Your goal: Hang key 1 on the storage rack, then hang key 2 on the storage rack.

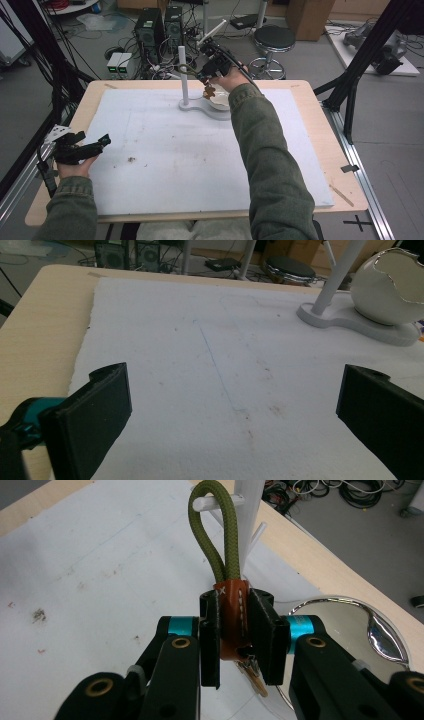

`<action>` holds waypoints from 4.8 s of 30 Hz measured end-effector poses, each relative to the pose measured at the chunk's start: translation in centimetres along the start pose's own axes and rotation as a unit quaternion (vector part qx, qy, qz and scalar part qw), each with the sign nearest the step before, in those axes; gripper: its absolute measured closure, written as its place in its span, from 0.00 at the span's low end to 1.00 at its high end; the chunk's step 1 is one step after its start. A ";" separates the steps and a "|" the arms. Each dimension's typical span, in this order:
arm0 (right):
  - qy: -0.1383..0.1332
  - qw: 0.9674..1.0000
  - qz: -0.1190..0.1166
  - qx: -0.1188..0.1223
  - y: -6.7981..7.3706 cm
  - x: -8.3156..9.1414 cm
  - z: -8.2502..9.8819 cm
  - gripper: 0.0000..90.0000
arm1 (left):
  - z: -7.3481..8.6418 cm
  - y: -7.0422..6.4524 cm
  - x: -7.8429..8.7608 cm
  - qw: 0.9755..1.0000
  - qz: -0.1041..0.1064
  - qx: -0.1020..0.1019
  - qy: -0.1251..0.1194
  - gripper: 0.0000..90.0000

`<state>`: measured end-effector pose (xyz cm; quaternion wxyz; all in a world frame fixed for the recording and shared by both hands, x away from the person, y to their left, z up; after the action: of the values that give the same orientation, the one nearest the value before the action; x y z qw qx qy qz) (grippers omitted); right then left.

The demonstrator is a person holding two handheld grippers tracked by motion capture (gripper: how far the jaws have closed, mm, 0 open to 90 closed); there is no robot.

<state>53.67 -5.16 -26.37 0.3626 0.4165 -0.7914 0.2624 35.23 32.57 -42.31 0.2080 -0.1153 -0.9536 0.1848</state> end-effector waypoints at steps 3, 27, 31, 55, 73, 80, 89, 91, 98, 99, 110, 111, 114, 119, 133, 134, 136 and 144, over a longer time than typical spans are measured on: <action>0.005 1.000 -0.002 0.006 0.1 -0.3 0.0 0.84 | 0.0 0.0 0.0 1.000 0.000 -0.001 0.001 0.02; 0.039 0.999 0.015 0.006 -1.0 -3.3 0.5 0.74 | 0.0 0.1 0.0 1.000 0.001 0.002 0.004 0.02; 0.042 0.999 0.025 0.016 -1.0 -2.7 0.6 0.65 | 0.0 0.0 0.0 1.000 0.002 0.002 0.005 0.02; 0.064 0.997 0.033 -0.016 -3.0 2.4 5.8 0.01 | 0.1 -0.2 -0.1 1.000 0.000 0.000 0.007 0.02; 0.062 0.995 0.038 -0.067 -5.0 3.7 12.8 0.03 | 0.2 -0.3 -0.4 1.000 0.001 -0.001 0.009 0.02; 0.058 0.994 0.042 -0.086 -5.6 3.6 15.4 0.04 | 0.2 -0.4 -0.4 1.000 -0.001 -0.001 0.010 0.02; 0.057 0.991 0.049 -0.107 -6.5 2.7 18.9 0.04 | 0.2 -0.4 -0.4 1.000 0.000 -0.001 0.011 0.02; 0.060 0.991 0.052 -0.104 -6.7 2.6 19.3 0.04 | 0.2 -0.4 -0.4 1.000 0.000 0.000 0.010 0.02; 0.047 0.993 0.049 -0.101 -6.7 2.0 19.9 0.04 | 0.2 -0.3 -0.4 1.000 0.000 0.000 0.010 0.02; 0.046 0.993 0.050 -0.099 -6.8 1.7 20.2 0.04 | 0.2 -0.4 -0.4 1.000 0.000 -0.001 0.010 0.02; 0.054 0.993 0.048 -0.091 -7.4 0.8 20.7 0.04 | 0.2 -0.4 -0.4 1.000 -0.001 -0.001 0.010 0.02; 0.057 0.993 0.047 -0.094 -7.3 0.6 20.8 0.04 | 0.2 -0.3 -0.4 1.000 -0.001 -0.001 0.010 0.02; 0.058 0.993 0.046 -0.090 -7.6 0.1 20.9 0.04 | 0.2 -0.3 -0.4 1.000 -0.001 -0.001 0.011 0.02; 0.061 0.992 0.047 -0.097 -8.0 -0.5 21.0 0.04 | 0.3 -0.3 -0.5 1.000 -0.001 -0.003 0.012 0.02; 0.073 0.992 0.039 -0.091 -8.5 -2.3 21.5 0.05 | 0.3 -0.4 -0.5 1.000 -0.002 -0.007 0.016 0.02; 0.074 0.992 0.037 -0.093 -8.5 -2.5 21.5 0.05 | 0.3 -0.4 -0.5 1.000 -0.001 -0.007 0.016 0.02; 0.074 0.992 0.033 -0.098 -8.5 -2.7 21.6 0.05 | 0.4 -0.4 -0.5 1.000 -0.001 -0.008 0.017 0.02; 0.088 0.990 0.022 -0.105 -8.8 -4.0 22.1 0.06 | 0.3 -0.3 -0.5 1.000 -0.001 -0.008 0.016 0.02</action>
<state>54.83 -23.62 -41.78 0.4667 0.3339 -0.7884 0.2218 35.46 32.01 -42.63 0.2226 -0.1191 -0.9517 0.1749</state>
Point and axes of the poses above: each handheld gripper's, and its own axes: x roughly backward along the jaws, z roughly out of its underside, y roughly to its left, the point moved 4 cm from there along -x, roughly forward along the jaws, and after that the axes turned 12 degrees about x, right-handed, at the moved point
